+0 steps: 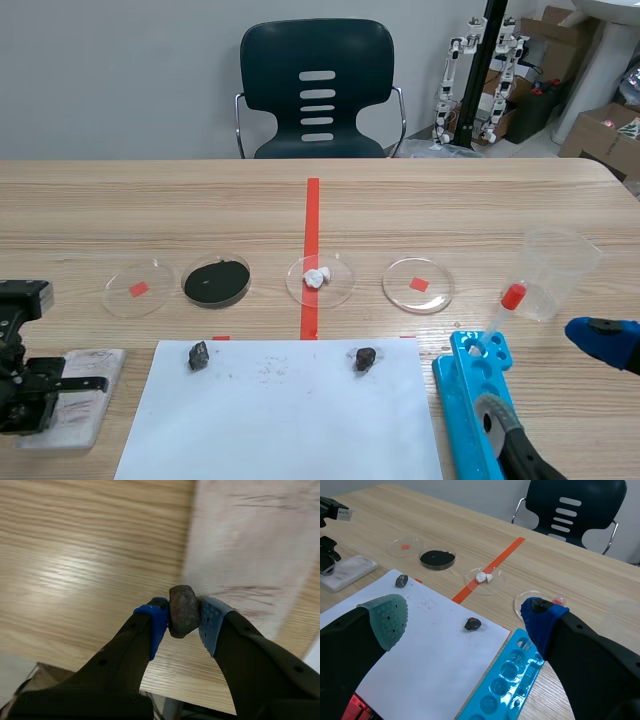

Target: Rub the mineral on the streak plate below the first streak

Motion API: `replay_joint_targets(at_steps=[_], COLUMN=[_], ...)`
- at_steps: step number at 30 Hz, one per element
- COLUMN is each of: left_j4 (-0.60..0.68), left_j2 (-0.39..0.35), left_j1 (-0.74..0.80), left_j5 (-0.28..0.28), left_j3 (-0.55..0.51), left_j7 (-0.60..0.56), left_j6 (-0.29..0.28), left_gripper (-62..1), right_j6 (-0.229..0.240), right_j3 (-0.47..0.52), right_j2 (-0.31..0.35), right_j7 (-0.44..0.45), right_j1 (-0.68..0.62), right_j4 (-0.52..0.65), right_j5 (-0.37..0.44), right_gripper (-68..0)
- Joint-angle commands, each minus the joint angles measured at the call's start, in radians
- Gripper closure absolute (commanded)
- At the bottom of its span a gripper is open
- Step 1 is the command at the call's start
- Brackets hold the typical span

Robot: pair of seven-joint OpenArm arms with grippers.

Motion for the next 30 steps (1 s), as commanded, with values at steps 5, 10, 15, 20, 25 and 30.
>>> replay_joint_targets(at_steps=[5,10,15,20,25,30], left_j4=[-0.001,-0.001,-0.001,-0.001,-0.001,-0.001], left_j2=[-0.011,-0.011,-0.011,-0.011,-0.011,-0.011], left_j1=[0.008,0.008,0.008,0.008,0.008,0.008], left_j5=[-0.048,-0.182,-0.298,-0.316,-0.213,-0.108], left_j3=[-0.005,-0.005,-0.005,-0.005,-0.005,-0.005], left_j7=[-0.007,-0.06,-0.101,-0.111,-0.057,-0.02], left_j6=[0.008,-0.033,-0.087,-0.1,-0.088,-0.06], left_gripper=[-5.7,-5.7,-5.7,-5.7,-5.7,-5.7], right_j6=[-0.003,-0.003,-0.003,-0.003,-0.003,-0.003], right_j3=[0.01,0.01,0.01,0.01,0.01,0.01], right_j2=[0.0,0.0,0.0,0.0,0.0,0.0], right_j7=[0.015,0.015,0.015,0.015,0.015,0.015], right_j1=[0.009,0.009,0.009,0.009,0.009,0.009], right_j4=[0.006,0.006,0.006,0.006,0.006,0.006], right_j5=[0.004,0.004,0.004,0.004,0.004,0.004], right_gripper=[-47.5,-47.5,-47.5,-47.5,-47.5,-47.5])
